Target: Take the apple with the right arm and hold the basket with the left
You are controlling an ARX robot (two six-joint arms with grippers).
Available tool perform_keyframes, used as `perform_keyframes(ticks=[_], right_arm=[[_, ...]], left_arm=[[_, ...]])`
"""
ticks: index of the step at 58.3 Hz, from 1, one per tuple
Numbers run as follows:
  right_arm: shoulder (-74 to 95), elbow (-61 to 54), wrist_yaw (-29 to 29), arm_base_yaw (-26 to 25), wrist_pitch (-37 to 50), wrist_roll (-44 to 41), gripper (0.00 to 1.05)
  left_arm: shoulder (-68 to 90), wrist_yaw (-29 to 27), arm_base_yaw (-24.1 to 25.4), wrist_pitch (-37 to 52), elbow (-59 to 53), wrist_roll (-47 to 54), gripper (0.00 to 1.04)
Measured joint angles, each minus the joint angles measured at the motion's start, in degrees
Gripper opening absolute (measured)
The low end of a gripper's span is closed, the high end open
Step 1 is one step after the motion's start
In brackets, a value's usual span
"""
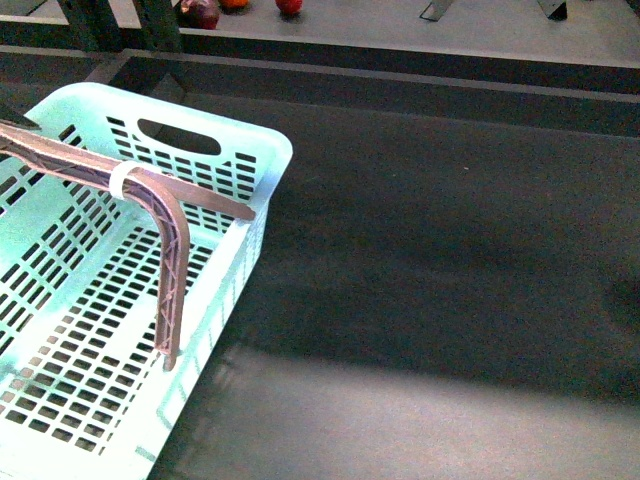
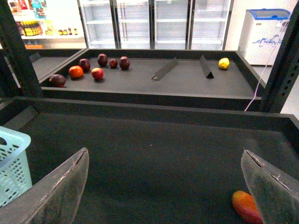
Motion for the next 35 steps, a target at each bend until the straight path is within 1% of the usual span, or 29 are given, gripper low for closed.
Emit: perform_keyframes(ticks=[10,19,22,28,35], right_arm=[[0.0,0.0,0.0,0.0,0.0,0.0,0.96],[0.0,0.0,0.0,0.0,0.0,0.0,0.96],[0.0,0.0,0.0,0.0,0.0,0.0,0.96],[0.0,0.0,0.0,0.0,0.0,0.0,0.96],[0.0,0.0,0.0,0.0,0.0,0.0,0.96]], left_arm=[[-2.0,-0.6,-5.0,-3.4,3.8,0.7,0.07],[-2.1,-0.7,-11.1,-5.4,9.9,1.2,0.07],[-2.0,-0.6,-13.5,-6.1,12.3,1.5,0.07],[-1.0,-0.2,-20.5,-9.1,18.8,2.5,0.07],[0.9,0.1,-25.5,-10.0,21.5,3.2,0.07]])
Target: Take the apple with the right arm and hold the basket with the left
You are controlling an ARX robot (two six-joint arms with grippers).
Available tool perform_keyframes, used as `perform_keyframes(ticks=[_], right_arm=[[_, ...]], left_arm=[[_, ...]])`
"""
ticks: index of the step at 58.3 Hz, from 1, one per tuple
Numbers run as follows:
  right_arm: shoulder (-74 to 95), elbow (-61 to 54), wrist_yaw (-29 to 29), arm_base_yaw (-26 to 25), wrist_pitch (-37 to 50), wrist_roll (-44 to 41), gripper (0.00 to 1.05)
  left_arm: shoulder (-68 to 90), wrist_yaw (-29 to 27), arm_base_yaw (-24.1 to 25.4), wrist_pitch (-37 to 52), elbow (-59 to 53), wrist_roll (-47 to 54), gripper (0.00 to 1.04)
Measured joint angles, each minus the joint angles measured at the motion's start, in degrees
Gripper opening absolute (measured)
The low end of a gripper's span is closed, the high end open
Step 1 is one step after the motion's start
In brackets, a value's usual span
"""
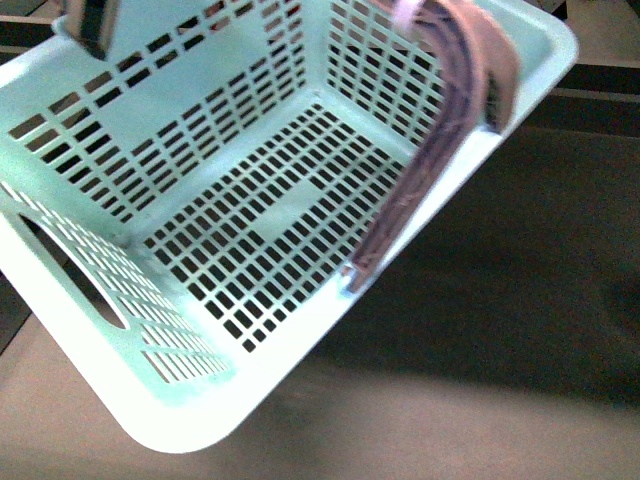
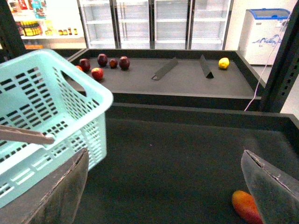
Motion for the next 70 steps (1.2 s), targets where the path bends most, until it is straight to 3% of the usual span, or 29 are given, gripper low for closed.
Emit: perform_keyframes(ticks=[8,26,60,66,70], right_arm=[[0.0,0.0,0.0,0.0,0.0,0.0,0.96],[0.0,0.0,0.0,0.0,0.0,0.0,0.96],[0.0,0.0,0.0,0.0,0.0,0.0,0.96],[9.9,6.7,0.8,-1.0,-17.1,3.8,0.96],[15.5,8.5,1.0,-2.1,-23.7,5.4,0.96]], left_arm=[[1.5,0.5,-5.9,-0.8,0.7,2.3,0.07],[2.0,0.7,-13.0,-0.8,1.3,2.9,0.07],[2.0,-0.1,-13.2,-0.8,1.6,3.3,0.07],[2.0,-0.2,-13.2,-0.8,1.6,3.3,0.07],[2.0,-0.1,-13.3,-0.8,1.7,3.4,0.07]])
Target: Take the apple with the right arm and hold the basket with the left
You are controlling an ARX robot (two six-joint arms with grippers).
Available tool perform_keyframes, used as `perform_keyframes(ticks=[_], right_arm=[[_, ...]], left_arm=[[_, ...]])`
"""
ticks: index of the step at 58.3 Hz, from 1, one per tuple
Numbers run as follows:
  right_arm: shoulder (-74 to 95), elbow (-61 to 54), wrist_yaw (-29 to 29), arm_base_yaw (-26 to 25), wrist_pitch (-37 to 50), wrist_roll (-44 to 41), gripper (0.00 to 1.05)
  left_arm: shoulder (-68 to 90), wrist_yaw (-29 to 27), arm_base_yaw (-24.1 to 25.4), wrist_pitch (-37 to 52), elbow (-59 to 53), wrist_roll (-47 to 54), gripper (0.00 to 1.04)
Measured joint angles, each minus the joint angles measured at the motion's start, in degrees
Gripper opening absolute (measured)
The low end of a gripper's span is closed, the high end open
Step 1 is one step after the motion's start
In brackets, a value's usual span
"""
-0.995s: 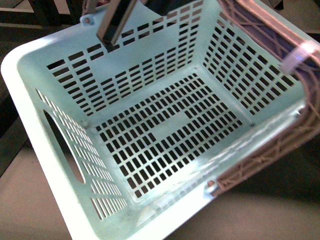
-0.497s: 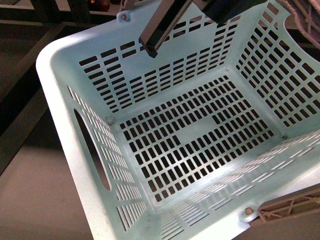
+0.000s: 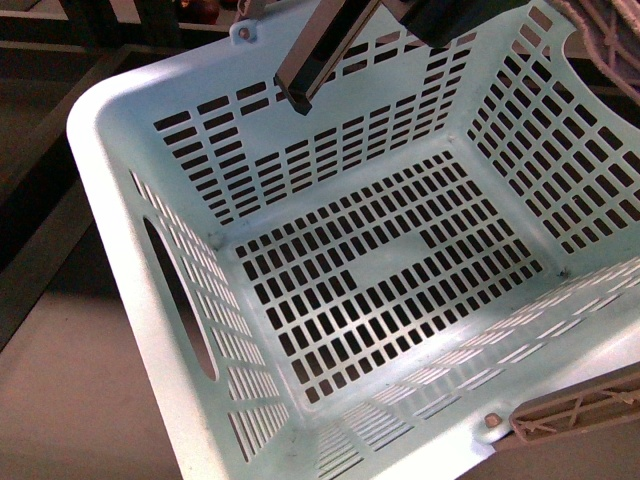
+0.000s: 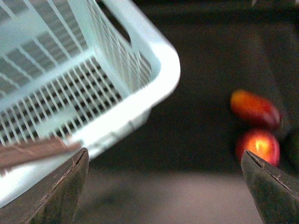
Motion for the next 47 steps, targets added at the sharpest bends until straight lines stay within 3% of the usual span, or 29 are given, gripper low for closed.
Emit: perform_keyframes(ticks=[8,18,28,39,47], right_arm=[[4.2,-0.2,-1.2,-3.1,2.2,0.7,0.96],[15.0,-0.2,-4.2,-12.5,13.1,-1.1,0.96],[35.9,-0.9,-3.6,-20.9,30.6,-6.7,0.96],[64.2,0.9,-3.4,-24.0,52.3,-13.0,0.96],[85.9,7.7,0.2,-26.4,64.0,-16.4,0.96]], left_arm=[[0.0,0.0,0.0,0.0,0.0,-0.1,0.07],[0.0,0.0,0.0,0.0,0.0,0.1,0.07],[0.1,0.0,0.0,0.0,0.0,0.1,0.07],[0.1,0.0,0.0,0.0,0.0,0.1,0.07],[0.1,0.0,0.0,0.0,0.0,0.1,0.07]])
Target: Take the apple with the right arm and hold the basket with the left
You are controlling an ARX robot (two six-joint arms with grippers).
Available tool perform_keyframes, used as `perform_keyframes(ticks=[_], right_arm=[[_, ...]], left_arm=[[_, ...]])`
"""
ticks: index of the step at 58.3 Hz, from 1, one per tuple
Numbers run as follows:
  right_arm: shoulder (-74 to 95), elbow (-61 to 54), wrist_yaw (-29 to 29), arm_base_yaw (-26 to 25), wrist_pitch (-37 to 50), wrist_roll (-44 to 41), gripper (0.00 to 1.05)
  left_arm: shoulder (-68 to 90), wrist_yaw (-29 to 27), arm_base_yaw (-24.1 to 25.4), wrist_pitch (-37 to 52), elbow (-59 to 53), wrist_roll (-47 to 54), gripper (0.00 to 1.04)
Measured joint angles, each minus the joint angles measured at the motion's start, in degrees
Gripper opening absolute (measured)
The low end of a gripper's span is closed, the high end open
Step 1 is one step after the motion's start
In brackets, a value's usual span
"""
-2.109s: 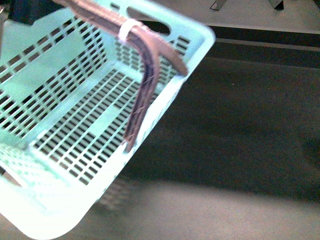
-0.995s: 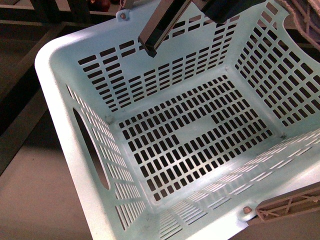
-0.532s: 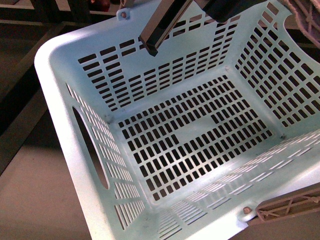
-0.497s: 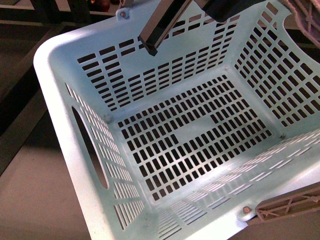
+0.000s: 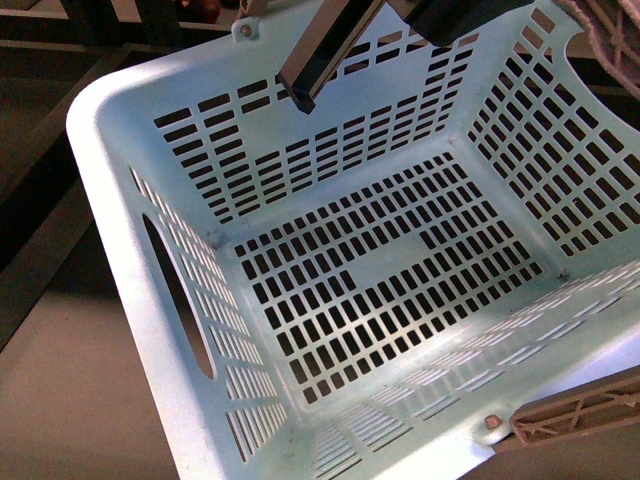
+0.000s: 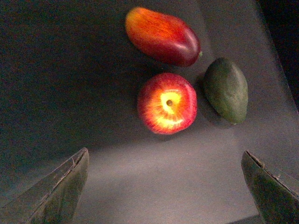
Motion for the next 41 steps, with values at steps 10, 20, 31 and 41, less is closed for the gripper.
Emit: perform_keyframes(ticks=[10,20,31,41], right_arm=[[18.6,8.1,2.0,-1.7,1.2,-1.8,0.96],[25.7,13.0,3.7,-1.9,0.9,-2.3,0.96],[29.4,18.8,3.7,-1.3,-1.4,-2.1,0.96],[31.9,23.9,3.9,-0.6,-3.7,-0.7,0.96]], left_arm=[[0.0,0.0,0.0,0.0,0.0,0.0,0.07],[0.0,0.2,0.0,0.0,0.0,0.0,0.07],[0.0,0.0,0.0,0.0,0.0,0.0,0.07],[0.0,0.1,0.0,0.0,0.0,0.0,0.07]])
